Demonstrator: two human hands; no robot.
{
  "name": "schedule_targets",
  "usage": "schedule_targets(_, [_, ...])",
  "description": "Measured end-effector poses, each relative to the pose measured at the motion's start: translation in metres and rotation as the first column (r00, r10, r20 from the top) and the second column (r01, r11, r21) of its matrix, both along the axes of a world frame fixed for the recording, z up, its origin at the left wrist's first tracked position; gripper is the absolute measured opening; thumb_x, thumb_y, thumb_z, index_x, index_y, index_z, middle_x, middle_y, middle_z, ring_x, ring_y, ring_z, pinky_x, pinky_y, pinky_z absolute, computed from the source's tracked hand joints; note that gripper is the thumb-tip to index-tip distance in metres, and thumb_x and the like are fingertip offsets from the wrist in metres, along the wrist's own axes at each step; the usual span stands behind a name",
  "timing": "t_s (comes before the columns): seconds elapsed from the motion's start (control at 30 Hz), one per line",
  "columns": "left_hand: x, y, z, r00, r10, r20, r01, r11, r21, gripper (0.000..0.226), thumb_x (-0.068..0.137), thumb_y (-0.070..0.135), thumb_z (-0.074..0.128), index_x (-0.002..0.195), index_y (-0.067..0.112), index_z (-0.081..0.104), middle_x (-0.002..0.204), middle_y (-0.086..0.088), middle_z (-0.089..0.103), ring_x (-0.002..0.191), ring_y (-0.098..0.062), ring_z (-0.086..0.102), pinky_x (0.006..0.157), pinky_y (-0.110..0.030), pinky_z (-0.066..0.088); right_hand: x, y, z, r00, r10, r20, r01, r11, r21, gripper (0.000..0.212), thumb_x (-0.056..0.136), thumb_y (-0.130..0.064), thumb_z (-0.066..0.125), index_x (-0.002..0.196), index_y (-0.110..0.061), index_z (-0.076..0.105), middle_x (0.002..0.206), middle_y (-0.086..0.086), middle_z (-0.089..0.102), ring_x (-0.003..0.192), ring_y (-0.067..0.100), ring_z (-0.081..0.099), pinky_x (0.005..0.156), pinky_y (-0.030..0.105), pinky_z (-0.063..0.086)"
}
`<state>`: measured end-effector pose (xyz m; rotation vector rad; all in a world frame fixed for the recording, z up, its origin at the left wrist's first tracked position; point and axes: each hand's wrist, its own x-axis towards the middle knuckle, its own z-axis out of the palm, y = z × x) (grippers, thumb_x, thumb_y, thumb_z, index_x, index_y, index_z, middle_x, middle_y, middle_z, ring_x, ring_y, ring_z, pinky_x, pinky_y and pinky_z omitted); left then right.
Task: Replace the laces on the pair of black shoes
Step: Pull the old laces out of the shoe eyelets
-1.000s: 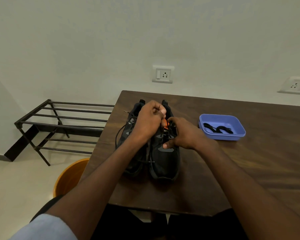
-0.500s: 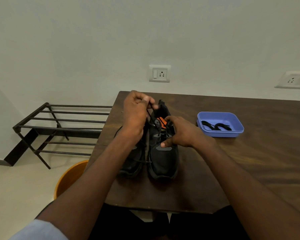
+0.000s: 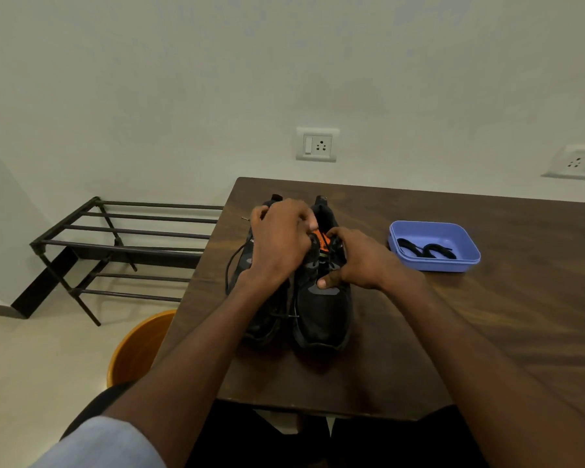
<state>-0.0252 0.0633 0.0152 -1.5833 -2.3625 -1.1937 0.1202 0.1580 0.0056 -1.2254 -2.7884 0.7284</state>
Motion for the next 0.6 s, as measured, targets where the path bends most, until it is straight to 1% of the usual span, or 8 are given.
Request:
schedule_targets(0.03, [-0.001, 0.0, 0.005, 0.974, -0.003, 0.227, -0.023, 0.993, 0.113, 0.022, 0.096, 0.006, 0.06, 0.084, 0.024, 0.064, 0.087, 0.012, 0.069, 0.081, 0.002, 0.06, 0.089, -0.026, 0.047, 0.0, 0.0, 0.0, 1.0, 0.0, -0.003, 0.0, 1.0, -0.003, 0.116, 0.062, -0.051, 0.094, 0.157, -0.026, 0.033, 0.154, 0.002, 0.045, 0.135, 0.026, 0.05, 0.108, 0.049, 0.048])
schedule_targets(0.1, [0.003, -0.002, 0.016, 0.696, -0.167, 0.698, -0.08, 0.948, 0.308, 0.019, 0.106, 0.007, 0.048, 0.093, 0.015, 0.059, 0.09, -0.002, 0.075, 0.073, -0.002, 0.067, 0.068, -0.024, 0.053, -0.001, 0.0, 0.0, 1.0, 0.006, -0.007, -0.006, 1.0, -0.007, 0.116, 0.063, -0.05, 0.095, 0.158, -0.026, 0.032, 0.155, 0.002, 0.044, 0.136, 0.026, 0.049, 0.109, 0.048, 0.047])
schedule_targets(0.13, [0.006, -0.003, 0.018, 0.547, -0.242, 0.802, -0.096, 0.933, 0.347, 0.019, 0.109, 0.008, 0.042, 0.097, 0.012, 0.056, 0.088, -0.008, 0.073, 0.072, -0.009, 0.069, 0.063, -0.025, 0.055, -0.002, 0.0, 0.0, 1.0, 0.007, -0.005, -0.007, 1.0, -0.006, 0.116, 0.063, -0.05, 0.094, 0.158, -0.026, 0.032, 0.155, 0.002, 0.044, 0.136, 0.026, 0.049, 0.109, 0.047, 0.048])
schedule_targets(0.17, [0.008, -0.004, 0.017, 0.496, -0.261, 0.828, -0.086, 0.934, 0.346, 0.02, 0.11, 0.008, 0.037, 0.099, 0.011, 0.053, 0.084, -0.009, 0.068, 0.069, -0.013, 0.067, 0.06, -0.025, 0.054, -0.002, 0.0, 0.001, 1.0, 0.006, 0.001, -0.006, 1.0, -0.004, 0.115, 0.063, -0.05, 0.094, 0.158, -0.026, 0.032, 0.154, 0.002, 0.045, 0.136, 0.026, 0.049, 0.108, 0.047, 0.048])
schedule_targets(0.27, [0.009, -0.002, 0.007, 0.823, -0.137, 0.551, 0.049, 0.984, 0.171, 0.016, 0.106, 0.004, 0.037, 0.1, 0.011, 0.051, 0.08, -0.004, 0.059, 0.065, -0.01, 0.056, 0.058, -0.022, 0.047, -0.003, -0.001, 0.002, 1.0, 0.004, 0.012, -0.004, 1.0, 0.001, 0.115, 0.064, -0.05, 0.094, 0.158, -0.027, 0.032, 0.154, 0.002, 0.046, 0.135, 0.025, 0.05, 0.107, 0.048, 0.049])
schedule_targets(0.33, [0.007, 0.001, -0.001, 0.941, -0.151, 0.304, 0.153, 0.988, 0.017, 0.008, 0.103, 0.006, 0.047, 0.101, 0.012, 0.052, 0.085, -0.003, 0.06, 0.07, -0.011, 0.055, 0.062, -0.027, 0.048, -0.002, -0.003, 0.003, 1.0, 0.001, 0.017, -0.001, 1.0, -0.004, 0.114, 0.065, -0.05, 0.093, 0.158, -0.027, 0.031, 0.155, 0.002, 0.045, 0.135, 0.026, 0.05, 0.107, 0.048, 0.048])
schedule_targets(0.47, [0.01, 0.005, -0.021, 0.963, -0.209, -0.17, 0.14, 0.927, -0.349, 0.019, 0.095, 0.029, 0.067, 0.113, 0.023, 0.066, 0.112, -0.001, 0.052, 0.102, -0.02, 0.047, 0.089, -0.04, 0.049, -0.003, -0.003, 0.003, 1.0, 0.006, 0.01, -0.006, 1.0, -0.005, 0.11, 0.06, -0.053, 0.094, 0.152, -0.03, 0.039, 0.148, -0.001, 0.051, 0.129, 0.024, 0.054, 0.104, 0.049, 0.051])
schedule_targets(0.6, [0.005, 0.007, -0.018, 0.953, -0.233, -0.195, 0.153, 0.924, -0.352, 0.031, 0.097, 0.033, 0.066, 0.127, 0.028, 0.071, 0.101, 0.004, 0.048, 0.096, -0.017, 0.039, 0.087, -0.037, 0.046, -0.002, -0.003, 0.003, 1.0, 0.01, 0.004, -0.01, 1.0, -0.005, 0.109, 0.063, -0.05, 0.094, 0.153, -0.029, 0.038, 0.149, -0.001, 0.05, 0.13, 0.024, 0.053, 0.104, 0.047, 0.051])
